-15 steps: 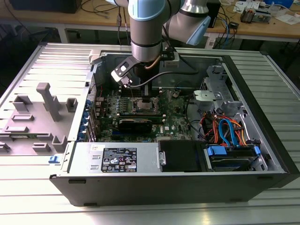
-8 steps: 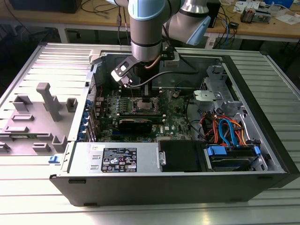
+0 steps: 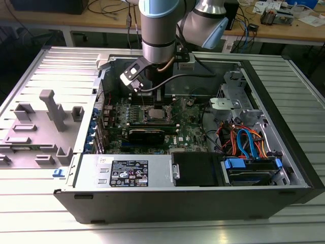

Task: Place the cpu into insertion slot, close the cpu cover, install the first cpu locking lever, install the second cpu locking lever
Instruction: 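Close the cpu cover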

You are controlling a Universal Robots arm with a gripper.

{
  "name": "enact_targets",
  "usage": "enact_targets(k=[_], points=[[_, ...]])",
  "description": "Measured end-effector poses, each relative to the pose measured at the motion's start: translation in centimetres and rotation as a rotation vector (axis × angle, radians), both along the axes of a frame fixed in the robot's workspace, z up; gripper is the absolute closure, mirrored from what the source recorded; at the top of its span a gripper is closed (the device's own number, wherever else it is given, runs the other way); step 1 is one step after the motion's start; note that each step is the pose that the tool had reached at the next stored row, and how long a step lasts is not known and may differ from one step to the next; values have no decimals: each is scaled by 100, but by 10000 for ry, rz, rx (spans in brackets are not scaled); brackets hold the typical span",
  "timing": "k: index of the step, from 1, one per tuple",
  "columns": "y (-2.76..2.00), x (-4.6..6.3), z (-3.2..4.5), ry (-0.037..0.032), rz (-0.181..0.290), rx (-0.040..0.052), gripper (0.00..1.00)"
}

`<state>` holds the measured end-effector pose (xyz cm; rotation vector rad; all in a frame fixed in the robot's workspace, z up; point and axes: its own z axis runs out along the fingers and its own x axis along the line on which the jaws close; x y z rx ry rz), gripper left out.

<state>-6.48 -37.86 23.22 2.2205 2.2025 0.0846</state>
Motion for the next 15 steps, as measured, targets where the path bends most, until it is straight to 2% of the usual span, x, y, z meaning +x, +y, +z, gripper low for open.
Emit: enact_targets(k=[8,15], points=[[0,8,98,21,0,0,89],[0,39,103,29,1,-3,89]])
